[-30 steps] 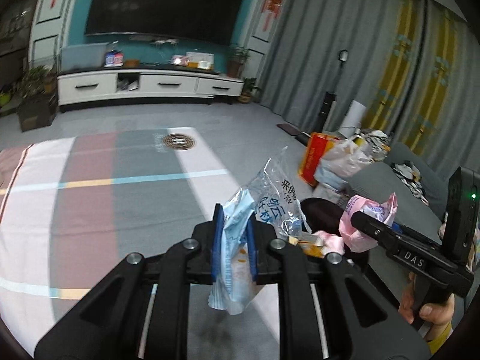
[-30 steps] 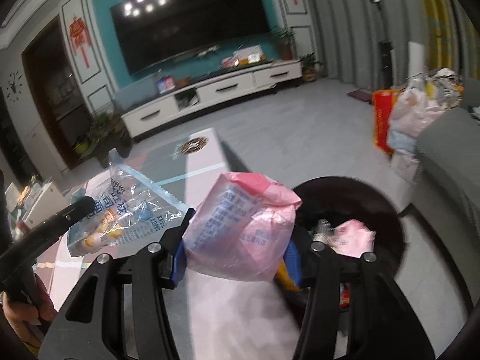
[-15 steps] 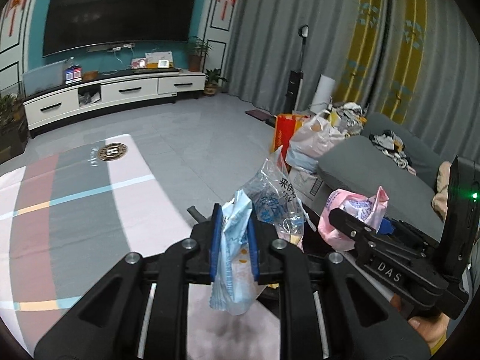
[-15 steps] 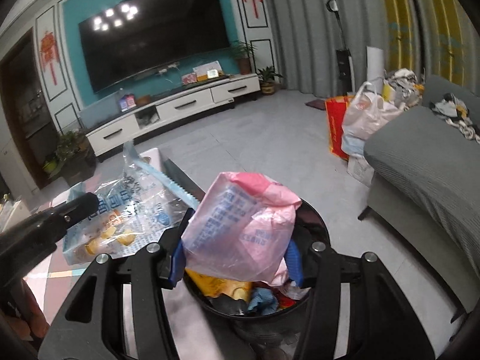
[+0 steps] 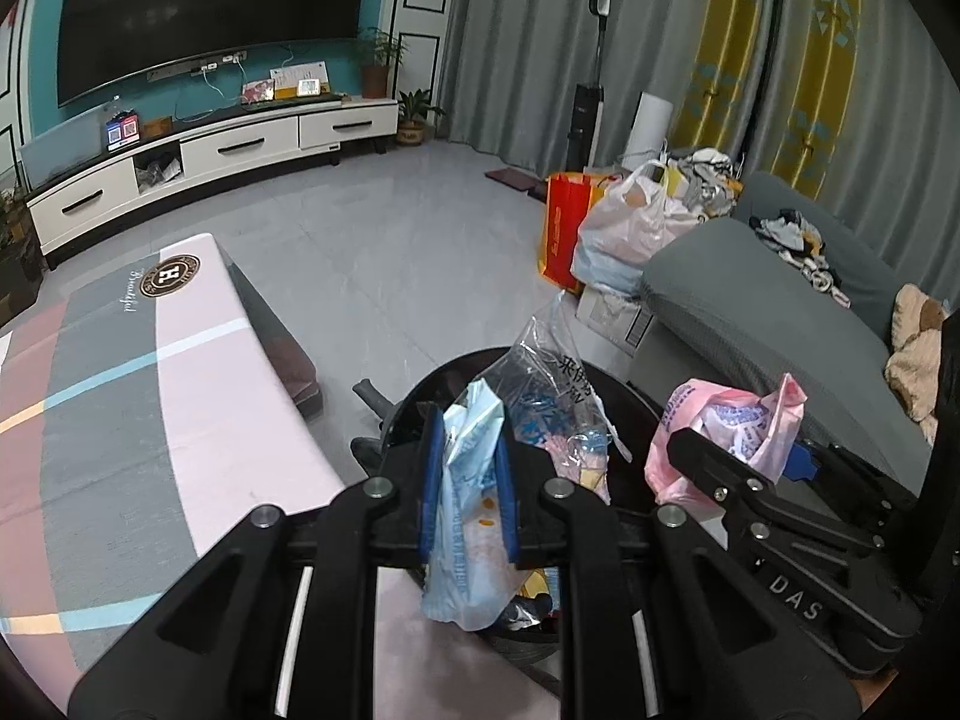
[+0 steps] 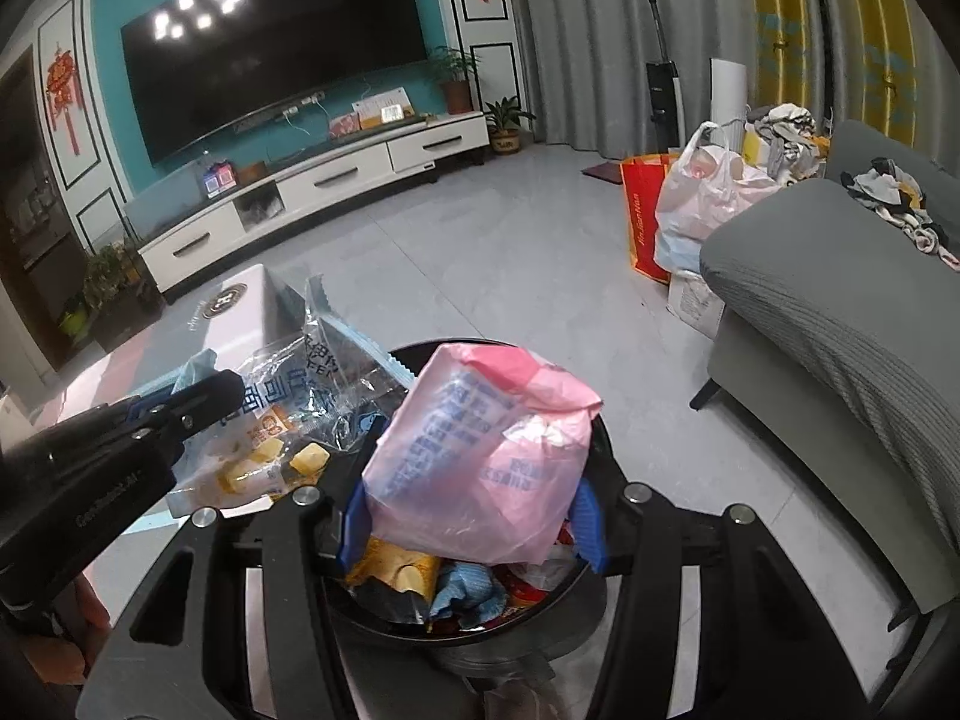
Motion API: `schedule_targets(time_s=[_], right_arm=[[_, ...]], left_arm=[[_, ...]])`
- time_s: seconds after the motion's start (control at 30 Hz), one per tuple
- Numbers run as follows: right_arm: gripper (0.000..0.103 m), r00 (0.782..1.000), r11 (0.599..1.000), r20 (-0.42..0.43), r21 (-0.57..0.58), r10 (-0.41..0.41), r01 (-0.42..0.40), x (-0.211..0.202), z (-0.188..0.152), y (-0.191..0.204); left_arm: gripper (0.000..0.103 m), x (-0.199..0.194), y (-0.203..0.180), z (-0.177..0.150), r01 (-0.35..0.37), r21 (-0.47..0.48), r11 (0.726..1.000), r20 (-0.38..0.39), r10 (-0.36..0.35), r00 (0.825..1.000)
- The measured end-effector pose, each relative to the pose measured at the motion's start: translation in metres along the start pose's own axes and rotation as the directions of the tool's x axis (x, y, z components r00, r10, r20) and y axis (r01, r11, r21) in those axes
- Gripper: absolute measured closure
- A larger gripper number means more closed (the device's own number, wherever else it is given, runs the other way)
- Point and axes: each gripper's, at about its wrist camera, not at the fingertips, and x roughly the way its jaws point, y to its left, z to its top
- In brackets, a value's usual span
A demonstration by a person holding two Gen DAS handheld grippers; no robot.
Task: Collect trash
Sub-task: 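Carry snack bag and pink plastic bag over the black bin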
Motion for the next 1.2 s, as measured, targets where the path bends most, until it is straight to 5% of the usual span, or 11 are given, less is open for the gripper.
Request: schedule_targets(time_s=[1.2], right_arm=[[0.048, 0.993, 0.999, -0.110, 0.000, -0.036, 0.037, 0.031, 0.002, -0.023]], left_arm=[[0.084, 0.055, -0.028, -0.004, -0.067, 0.073, 0.995, -0.166, 0.078, 0.983]])
